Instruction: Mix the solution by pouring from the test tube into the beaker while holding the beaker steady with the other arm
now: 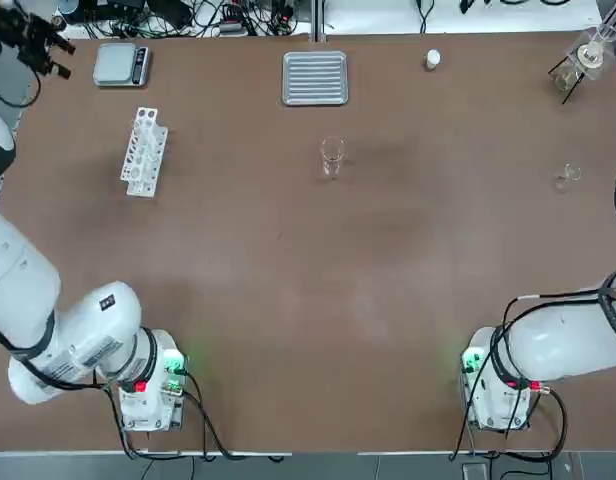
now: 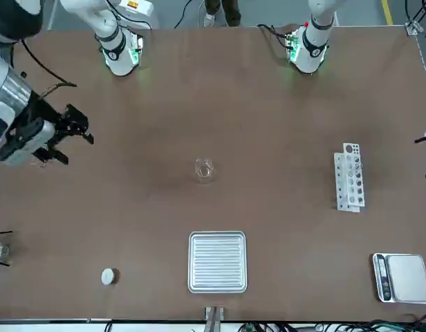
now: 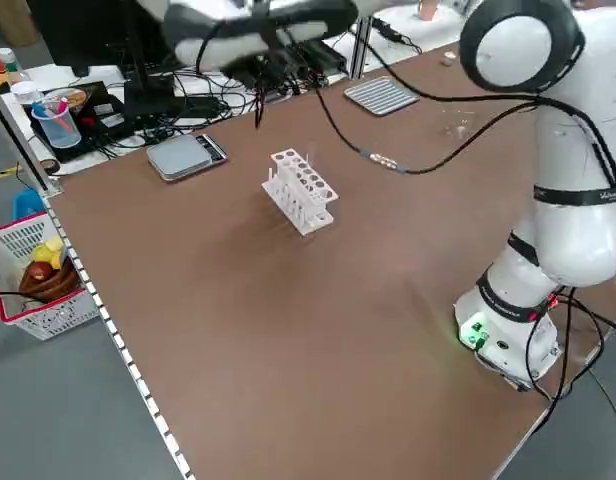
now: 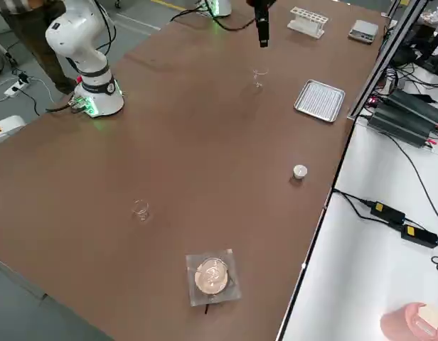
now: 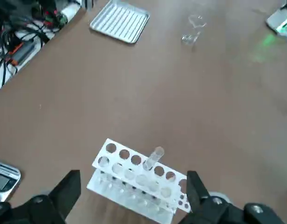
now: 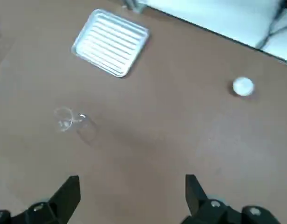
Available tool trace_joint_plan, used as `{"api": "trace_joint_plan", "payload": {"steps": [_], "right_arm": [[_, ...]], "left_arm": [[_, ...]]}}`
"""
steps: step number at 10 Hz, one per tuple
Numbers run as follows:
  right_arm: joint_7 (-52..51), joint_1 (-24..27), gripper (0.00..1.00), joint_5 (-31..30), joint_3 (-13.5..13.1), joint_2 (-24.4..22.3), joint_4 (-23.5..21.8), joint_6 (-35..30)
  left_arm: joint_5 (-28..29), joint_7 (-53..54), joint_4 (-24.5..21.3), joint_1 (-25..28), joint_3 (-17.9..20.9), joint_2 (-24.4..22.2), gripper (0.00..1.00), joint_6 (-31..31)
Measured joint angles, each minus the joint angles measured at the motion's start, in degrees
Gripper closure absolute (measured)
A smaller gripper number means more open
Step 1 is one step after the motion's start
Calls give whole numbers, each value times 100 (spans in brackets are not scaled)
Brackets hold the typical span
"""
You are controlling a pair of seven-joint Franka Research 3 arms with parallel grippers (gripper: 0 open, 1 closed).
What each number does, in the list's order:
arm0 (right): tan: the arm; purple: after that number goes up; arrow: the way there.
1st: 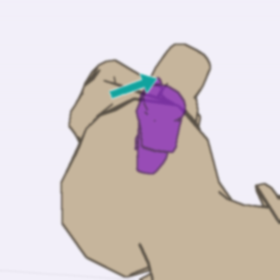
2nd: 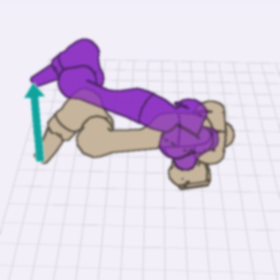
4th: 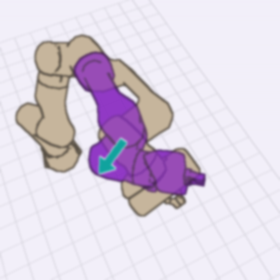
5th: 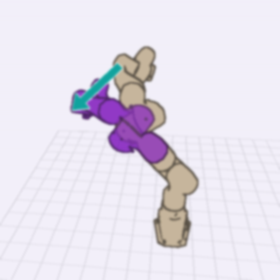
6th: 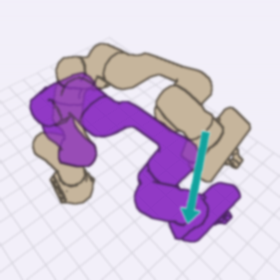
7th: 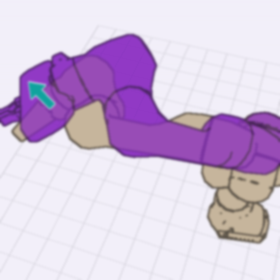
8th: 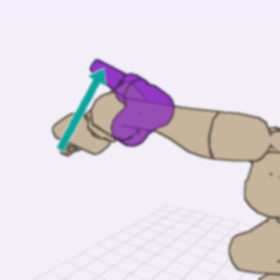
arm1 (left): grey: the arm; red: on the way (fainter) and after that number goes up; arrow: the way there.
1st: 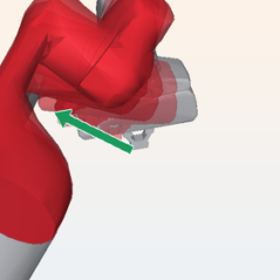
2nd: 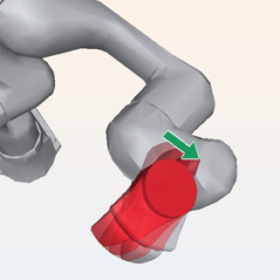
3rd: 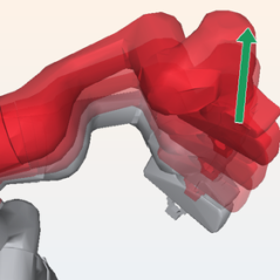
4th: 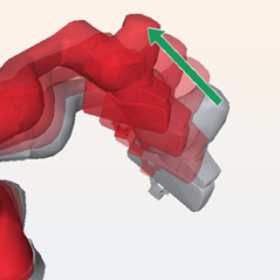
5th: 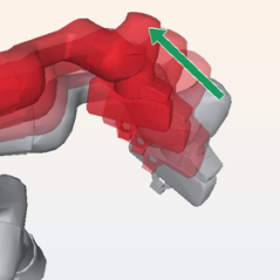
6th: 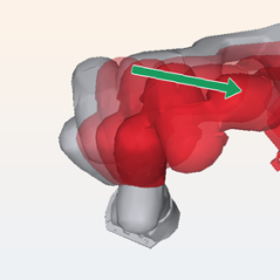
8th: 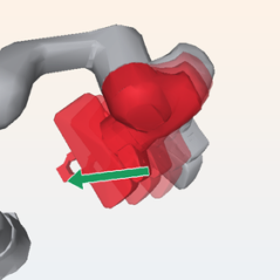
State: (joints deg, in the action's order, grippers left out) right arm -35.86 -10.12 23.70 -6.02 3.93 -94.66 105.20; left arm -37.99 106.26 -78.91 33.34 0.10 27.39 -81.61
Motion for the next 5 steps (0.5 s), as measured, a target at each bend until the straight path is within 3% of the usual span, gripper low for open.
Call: {"api": "trace_joint_plan", "payload": {"steps": [2, 5], "right_arm": [[-1711, 78, 0, 990, -18, 423, -175, 332], [-4542, 11, 0, 2124, 30, 1009, -553, 1064]], "left_arm": [[-573, 657, 1, 236, -5, 513, 0, 150], [-968, 1805, 17, 266, -39, 1222, 0, 538]]}}
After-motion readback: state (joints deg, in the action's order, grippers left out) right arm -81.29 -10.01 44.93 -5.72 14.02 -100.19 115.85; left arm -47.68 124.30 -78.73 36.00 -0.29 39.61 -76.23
